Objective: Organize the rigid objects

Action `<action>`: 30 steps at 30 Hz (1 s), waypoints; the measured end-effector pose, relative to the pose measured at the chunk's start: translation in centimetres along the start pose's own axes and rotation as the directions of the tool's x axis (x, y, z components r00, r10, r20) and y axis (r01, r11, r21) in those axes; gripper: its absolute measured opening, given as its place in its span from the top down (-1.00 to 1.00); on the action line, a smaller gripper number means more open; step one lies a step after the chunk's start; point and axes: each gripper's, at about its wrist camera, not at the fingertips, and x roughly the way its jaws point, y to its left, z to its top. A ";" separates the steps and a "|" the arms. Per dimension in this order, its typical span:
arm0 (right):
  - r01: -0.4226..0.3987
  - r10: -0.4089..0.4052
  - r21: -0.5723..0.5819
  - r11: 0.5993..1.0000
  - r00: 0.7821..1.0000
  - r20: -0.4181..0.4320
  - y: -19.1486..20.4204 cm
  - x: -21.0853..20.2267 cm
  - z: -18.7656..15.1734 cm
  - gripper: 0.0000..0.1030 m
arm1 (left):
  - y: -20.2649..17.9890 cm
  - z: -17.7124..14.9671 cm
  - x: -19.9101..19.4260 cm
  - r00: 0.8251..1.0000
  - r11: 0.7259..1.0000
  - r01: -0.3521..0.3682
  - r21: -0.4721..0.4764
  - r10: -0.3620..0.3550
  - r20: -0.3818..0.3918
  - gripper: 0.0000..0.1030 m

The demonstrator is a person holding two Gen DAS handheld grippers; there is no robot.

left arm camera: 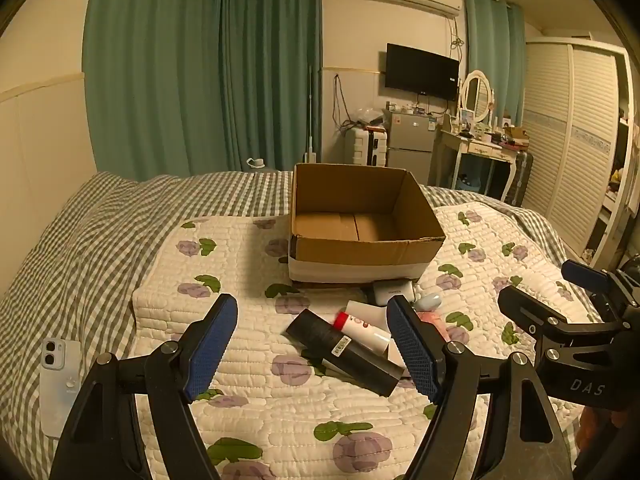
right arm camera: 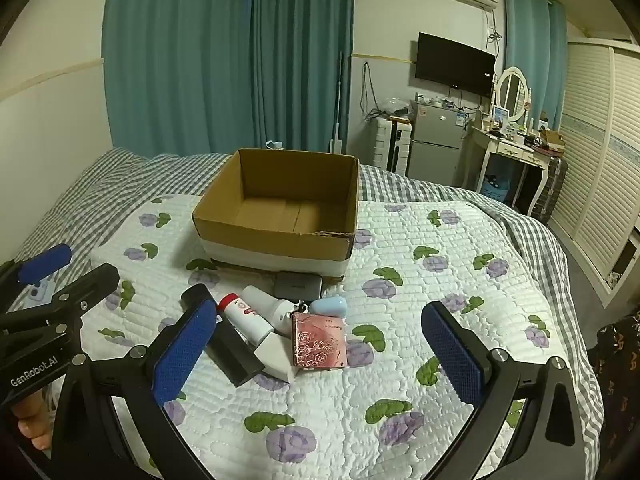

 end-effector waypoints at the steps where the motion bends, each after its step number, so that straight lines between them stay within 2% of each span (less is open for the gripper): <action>1: 0.000 0.000 -0.001 1.000 1.000 -0.001 0.0 0.0 0.0 -1.00 | 0.0 0.0 0.0 1.000 1.000 0.000 0.001 0.000 -0.001 -0.55; 30: -0.004 0.004 -0.005 1.000 1.000 -0.006 0.3 -0.1 0.0 -1.00 | -0.1 -0.1 -0.2 1.000 1.000 0.001 -0.004 -0.001 0.001 -0.55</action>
